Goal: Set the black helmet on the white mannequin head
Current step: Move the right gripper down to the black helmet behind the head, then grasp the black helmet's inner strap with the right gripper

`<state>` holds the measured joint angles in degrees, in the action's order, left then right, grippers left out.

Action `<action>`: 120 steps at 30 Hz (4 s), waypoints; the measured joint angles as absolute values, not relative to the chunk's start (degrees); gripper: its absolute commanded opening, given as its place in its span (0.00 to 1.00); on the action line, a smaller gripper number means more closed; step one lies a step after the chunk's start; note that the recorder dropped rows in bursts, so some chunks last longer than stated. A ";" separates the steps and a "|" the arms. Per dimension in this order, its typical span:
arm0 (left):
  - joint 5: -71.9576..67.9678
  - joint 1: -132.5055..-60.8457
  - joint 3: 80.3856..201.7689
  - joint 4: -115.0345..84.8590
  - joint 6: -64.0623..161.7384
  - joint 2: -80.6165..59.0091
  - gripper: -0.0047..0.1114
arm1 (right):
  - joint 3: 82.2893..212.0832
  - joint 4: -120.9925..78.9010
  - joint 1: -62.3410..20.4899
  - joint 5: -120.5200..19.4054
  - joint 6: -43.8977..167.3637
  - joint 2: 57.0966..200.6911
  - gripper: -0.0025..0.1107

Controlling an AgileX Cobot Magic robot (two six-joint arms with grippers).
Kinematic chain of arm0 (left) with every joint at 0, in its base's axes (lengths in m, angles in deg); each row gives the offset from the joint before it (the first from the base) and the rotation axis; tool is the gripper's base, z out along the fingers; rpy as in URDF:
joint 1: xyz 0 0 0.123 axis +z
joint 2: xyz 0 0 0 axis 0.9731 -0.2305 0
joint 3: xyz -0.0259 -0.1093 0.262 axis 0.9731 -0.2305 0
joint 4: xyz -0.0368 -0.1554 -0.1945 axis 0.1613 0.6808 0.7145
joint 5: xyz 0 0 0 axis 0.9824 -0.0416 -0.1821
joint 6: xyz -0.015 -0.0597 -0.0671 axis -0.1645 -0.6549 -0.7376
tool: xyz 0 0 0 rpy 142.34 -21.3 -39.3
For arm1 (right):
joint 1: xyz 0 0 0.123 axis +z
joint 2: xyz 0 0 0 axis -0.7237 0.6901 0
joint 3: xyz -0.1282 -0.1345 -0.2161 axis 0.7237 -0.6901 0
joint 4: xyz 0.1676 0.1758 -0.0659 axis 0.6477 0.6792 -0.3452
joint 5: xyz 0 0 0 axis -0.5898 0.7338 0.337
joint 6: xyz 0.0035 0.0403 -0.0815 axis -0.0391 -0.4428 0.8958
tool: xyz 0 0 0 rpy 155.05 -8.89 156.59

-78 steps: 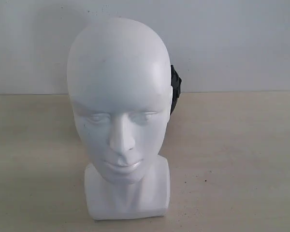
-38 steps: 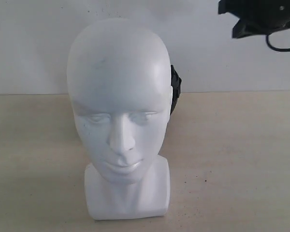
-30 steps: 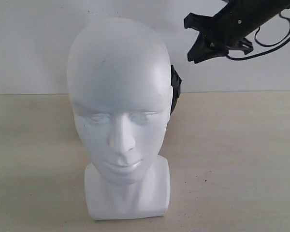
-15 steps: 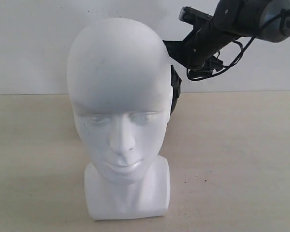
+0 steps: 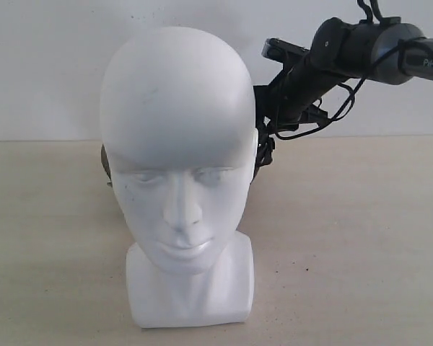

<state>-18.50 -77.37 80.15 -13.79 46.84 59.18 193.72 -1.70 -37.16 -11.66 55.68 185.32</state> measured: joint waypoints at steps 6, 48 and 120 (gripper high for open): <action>-18.50 -77.37 80.15 -13.79 46.84 59.18 0.08 | 194.09 -2.08 -39.35 -9.81 55.93 184.14 0.02; -18.50 -77.37 80.15 -13.79 46.84 59.18 0.08 | 180.25 10.08 -60.99 19.06 138.25 162.71 0.02; -18.50 -77.37 80.15 -13.79 46.84 59.18 0.08 | 132.85 -41.34 -6.04 11.11 36.96 129.44 0.64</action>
<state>-18.50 -77.37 80.15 -13.79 46.84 59.18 132.85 -41.34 -6.04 11.11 36.96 129.44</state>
